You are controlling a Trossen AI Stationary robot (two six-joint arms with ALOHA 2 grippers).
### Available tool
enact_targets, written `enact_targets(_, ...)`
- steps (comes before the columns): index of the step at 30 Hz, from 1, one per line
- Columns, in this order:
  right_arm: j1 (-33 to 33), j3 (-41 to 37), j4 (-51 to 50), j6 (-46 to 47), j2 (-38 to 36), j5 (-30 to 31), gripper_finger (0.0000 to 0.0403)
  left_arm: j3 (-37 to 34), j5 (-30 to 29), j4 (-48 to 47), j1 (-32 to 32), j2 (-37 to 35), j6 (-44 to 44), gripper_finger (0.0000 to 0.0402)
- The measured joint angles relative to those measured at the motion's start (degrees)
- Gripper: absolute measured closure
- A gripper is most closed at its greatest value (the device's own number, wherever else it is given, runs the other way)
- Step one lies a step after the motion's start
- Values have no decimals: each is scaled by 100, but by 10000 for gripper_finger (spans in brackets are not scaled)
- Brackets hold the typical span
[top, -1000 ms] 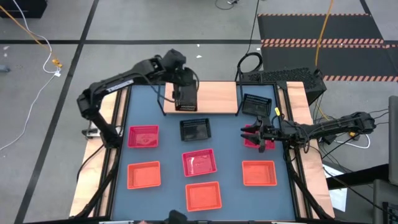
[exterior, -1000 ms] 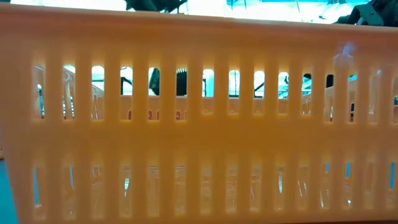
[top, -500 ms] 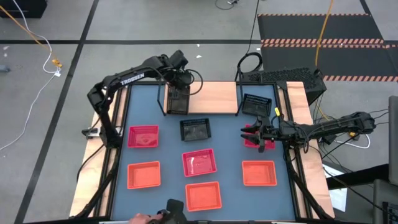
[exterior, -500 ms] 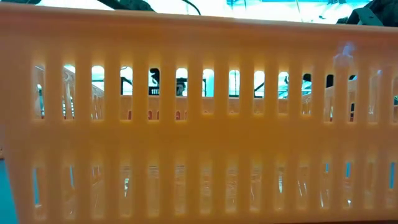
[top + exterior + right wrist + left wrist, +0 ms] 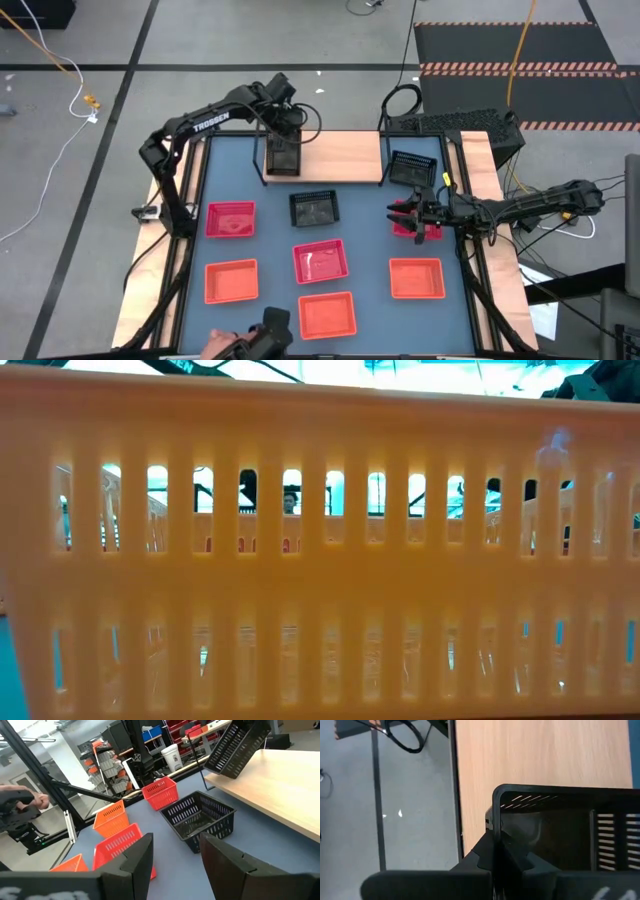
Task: Stack baskets on shelf by color
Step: Put the left black basket on the shelf
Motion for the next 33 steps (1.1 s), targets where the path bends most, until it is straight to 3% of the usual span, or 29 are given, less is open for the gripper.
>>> enact_targets(9, 0, 0, -2, -11, 2, 9, 248, -99, -226, 127, -39, 288, 30, 327)
enact_targets(19, 0, 0, -48, 0, 11, 151, 248, -99, -1510, 590, -105, 176, -435, 274)
enact_targets(26, 0, -4, -83, -2, 12, 151, 248, -97, -1753, 421, -661, -421, -1155, 273)
enact_targets(33, 0, -4, -86, 2, 13, 151, 248, -90, -1597, 348, -1667, -1011, -2109, 283)
